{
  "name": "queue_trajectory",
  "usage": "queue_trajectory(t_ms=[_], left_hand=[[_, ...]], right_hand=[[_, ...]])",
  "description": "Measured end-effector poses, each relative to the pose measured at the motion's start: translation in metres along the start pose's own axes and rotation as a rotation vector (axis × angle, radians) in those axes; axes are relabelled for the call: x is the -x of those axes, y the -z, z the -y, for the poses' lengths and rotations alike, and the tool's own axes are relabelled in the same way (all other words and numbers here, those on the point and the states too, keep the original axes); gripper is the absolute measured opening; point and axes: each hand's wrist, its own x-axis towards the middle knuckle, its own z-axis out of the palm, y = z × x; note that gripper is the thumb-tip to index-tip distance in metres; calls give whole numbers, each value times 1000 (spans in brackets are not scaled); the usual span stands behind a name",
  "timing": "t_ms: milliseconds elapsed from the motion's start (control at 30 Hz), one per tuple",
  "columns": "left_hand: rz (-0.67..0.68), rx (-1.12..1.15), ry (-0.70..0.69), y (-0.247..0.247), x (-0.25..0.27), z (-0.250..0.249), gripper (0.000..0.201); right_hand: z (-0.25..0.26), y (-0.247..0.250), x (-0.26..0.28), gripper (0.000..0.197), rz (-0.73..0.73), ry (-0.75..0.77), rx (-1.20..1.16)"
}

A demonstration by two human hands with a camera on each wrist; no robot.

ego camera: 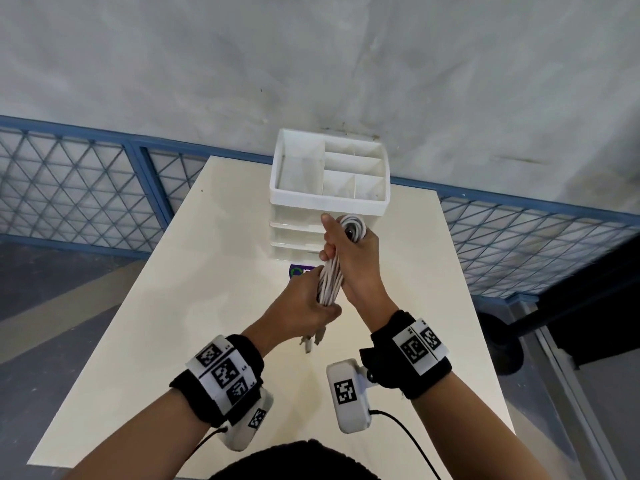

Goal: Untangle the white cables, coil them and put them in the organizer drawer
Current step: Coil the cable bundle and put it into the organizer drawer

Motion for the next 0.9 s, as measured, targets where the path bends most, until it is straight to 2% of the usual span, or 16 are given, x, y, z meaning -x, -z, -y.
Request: queue_trajectory(t_ms=[67,133,200,267,367,467,600,733,900], left_hand=[[33,82,24,4,-2,0,30],[60,140,43,8,-4,-2,26],[83,177,52,13,-6,-5,11],[121,177,47,16,-7,-9,16],[137,265,55,13,-7,-9,17],[157,368,107,10,-7,-1,27],[242,317,182,8,-5,9,10],[167,368,162,-3,-9,12,20],[137,252,112,-11,-17,18,21]], right_hand=[[3,6,-1,19,90,-106,-60],[6,13,-2,13,246,-219,-175],[3,21,0,26,409,-292,-199],[-4,23,5,29,485,-296,-120],[-10,21,10,27,398,-293,-51],[-11,19,12,27,319,-250,-49],[-16,15,8,36,216,-208,-158],[-23,12,4,43,137,-219,-202],[-30,13,0,42,75,-182,-152]])
